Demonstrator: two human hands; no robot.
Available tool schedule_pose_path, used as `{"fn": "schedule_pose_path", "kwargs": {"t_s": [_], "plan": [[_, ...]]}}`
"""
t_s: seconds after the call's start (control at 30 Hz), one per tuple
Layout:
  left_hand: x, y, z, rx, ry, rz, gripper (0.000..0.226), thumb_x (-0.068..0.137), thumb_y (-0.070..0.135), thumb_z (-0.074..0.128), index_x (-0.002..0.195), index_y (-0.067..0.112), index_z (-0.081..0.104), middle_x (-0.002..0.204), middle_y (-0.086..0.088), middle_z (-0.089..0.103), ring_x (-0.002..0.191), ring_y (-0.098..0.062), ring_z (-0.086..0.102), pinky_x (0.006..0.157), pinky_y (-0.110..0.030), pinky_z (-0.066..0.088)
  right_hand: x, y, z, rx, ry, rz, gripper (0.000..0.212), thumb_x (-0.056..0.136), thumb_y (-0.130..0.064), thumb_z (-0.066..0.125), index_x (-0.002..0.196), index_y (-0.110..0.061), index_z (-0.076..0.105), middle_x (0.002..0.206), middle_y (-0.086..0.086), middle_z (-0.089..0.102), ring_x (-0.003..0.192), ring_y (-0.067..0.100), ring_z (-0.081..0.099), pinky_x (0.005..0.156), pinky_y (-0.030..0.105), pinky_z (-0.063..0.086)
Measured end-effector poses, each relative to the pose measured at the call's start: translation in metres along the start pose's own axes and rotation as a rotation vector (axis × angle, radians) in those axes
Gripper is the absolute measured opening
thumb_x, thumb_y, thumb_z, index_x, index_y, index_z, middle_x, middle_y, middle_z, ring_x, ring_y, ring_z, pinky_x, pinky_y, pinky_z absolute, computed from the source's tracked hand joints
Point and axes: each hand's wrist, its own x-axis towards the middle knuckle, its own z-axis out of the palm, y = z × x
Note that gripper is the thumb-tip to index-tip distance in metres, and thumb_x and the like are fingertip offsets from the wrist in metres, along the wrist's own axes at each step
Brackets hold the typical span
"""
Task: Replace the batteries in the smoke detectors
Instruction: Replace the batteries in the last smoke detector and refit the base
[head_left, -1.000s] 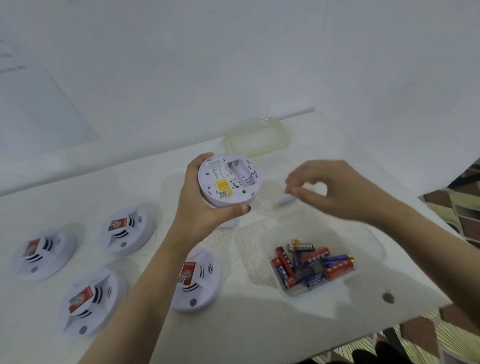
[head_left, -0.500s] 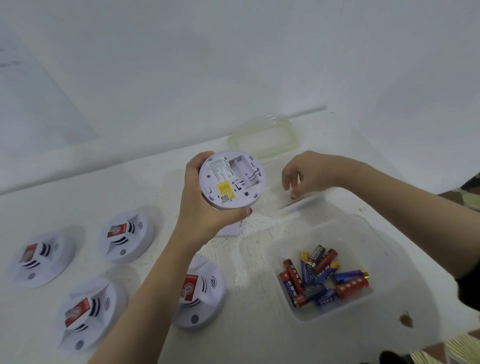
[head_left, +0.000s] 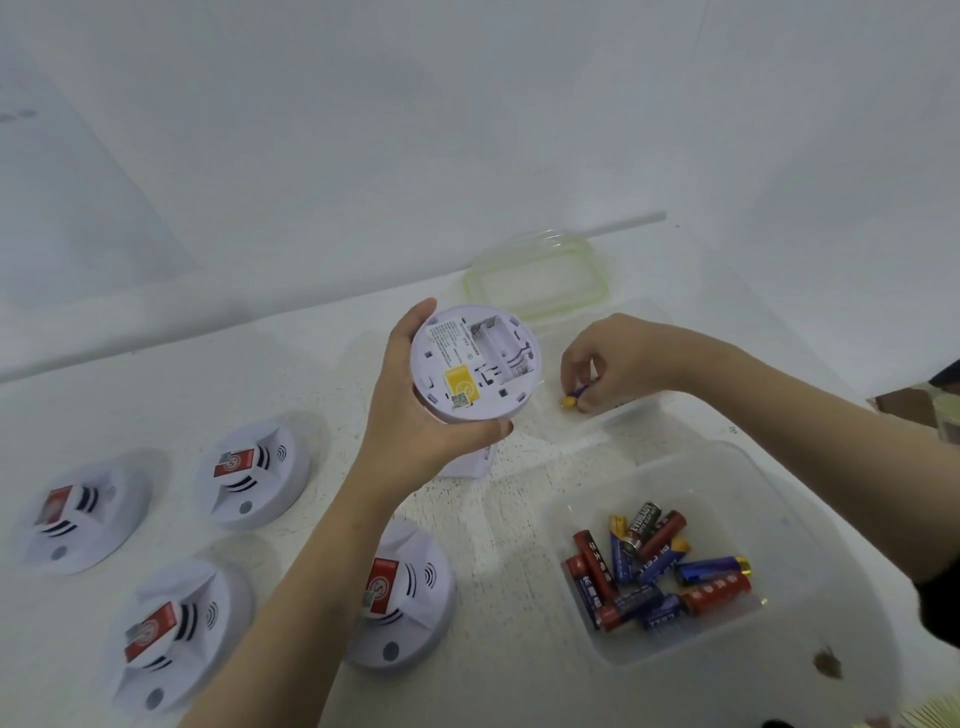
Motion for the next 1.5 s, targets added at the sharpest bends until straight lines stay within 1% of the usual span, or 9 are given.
{"fn": "schedule_pose_path", "kwargs": {"t_s": [0.23,0.37,0.47,0.67,0.87,1.0,1.2,1.3,1.5], "plan": [[-0.004,0.003,-0.002,0.063,-0.008,0.043,0.091,0.040,0.023,0.087,0.118,0.037,0.042,0.105,0.044,0.053,0.105,0.015,0.054,0.078,-0.006,0.047,-0.013,-0.004,-0.010,0.284,0.238,-0.076,0.009,0.087,-0.026,0.061,0.096,-0.025,0.060,0.068,-0.006,0.067,0.061,0.002,0.052,0.062,0.024,0.042],[-0.008,0.007,-0.001,0.076,-0.020,0.095,0.093,0.044,0.024,0.088,0.122,0.032,0.039,0.110,0.042,0.052,0.109,0.011,0.054,0.080,-0.007,0.047,-0.038,-0.028,-0.020,0.701,0.494,-0.251,0.016,0.086,-0.009,0.059,0.096,-0.020,0.064,0.069,0.010,0.068,0.067,0.033,0.061,0.068,0.048,0.051],[-0.010,0.011,0.001,0.111,-0.020,0.154,0.092,0.048,0.009,0.087,0.123,0.030,0.038,0.111,0.040,0.050,0.110,0.007,0.054,0.079,-0.008,0.048,-0.053,-0.049,-0.022,0.809,0.616,-0.341,0.014,0.084,-0.009,0.062,0.097,-0.014,0.062,0.071,0.016,0.067,0.068,0.032,0.061,0.070,0.049,0.051],[-0.014,0.026,0.003,0.141,-0.038,0.246,0.091,0.050,0.006,0.086,0.122,0.030,0.036,0.113,0.036,0.050,0.109,0.001,0.057,0.078,-0.011,0.049,-0.066,-0.067,-0.017,0.561,0.717,-0.426,0.014,0.083,-0.009,0.069,0.093,-0.016,0.063,0.074,-0.011,0.068,0.070,0.011,0.063,0.060,0.019,0.044],[-0.020,0.032,0.005,0.139,-0.052,0.284,0.093,0.049,0.004,0.085,0.121,0.035,0.036,0.114,0.034,0.053,0.107,0.002,0.058,0.078,-0.010,0.048,-0.070,-0.067,-0.014,0.441,0.762,-0.429,0.017,0.081,-0.019,0.067,0.098,-0.019,0.067,0.101,-0.011,0.067,0.088,0.007,0.063,0.071,0.022,0.053],[-0.025,0.036,0.008,0.148,-0.021,0.326,0.091,0.047,0.010,0.086,0.120,0.036,0.038,0.113,0.033,0.055,0.104,0.004,0.059,0.078,-0.008,0.047,-0.076,-0.071,-0.012,0.477,0.694,-0.458,0.017,0.086,-0.013,0.059,0.100,-0.008,0.066,0.093,0.002,0.071,0.081,0.011,0.068,0.067,0.022,0.056],[-0.033,0.044,0.015,0.195,0.063,0.422,0.090,0.044,0.027,0.080,0.120,0.052,0.038,0.113,0.036,0.053,0.104,0.008,0.057,0.080,-0.005,0.043,-0.082,-0.073,-0.009,0.133,0.810,-0.557,0.018,0.091,-0.018,0.050,0.095,-0.010,0.065,0.089,0.008,0.070,0.079,0.015,0.064,0.064,0.032,0.051],[-0.034,0.041,0.016,0.211,0.083,0.449,0.087,0.045,0.035,0.077,0.123,0.042,0.037,0.116,0.034,0.052,0.107,0.005,0.056,0.083,-0.006,0.043,-0.085,-0.072,-0.008,0.103,0.850,-0.590,0.019,0.091,-0.017,0.051,0.094,-0.007,0.067,0.096,0.009,0.071,0.088,0.005,0.063,0.065,0.034,0.053],[-0.032,0.037,0.020,0.198,0.109,0.442,0.085,0.045,0.037,0.074,0.121,0.040,0.036,0.114,0.037,0.051,0.105,0.009,0.055,0.082,-0.005,0.042,-0.086,-0.064,-0.006,0.019,0.884,-0.637,0.023,0.090,-0.015,0.053,0.098,-0.006,0.073,0.103,0.009,0.072,0.108,0.015,0.064,0.066,0.037,0.057]]}}
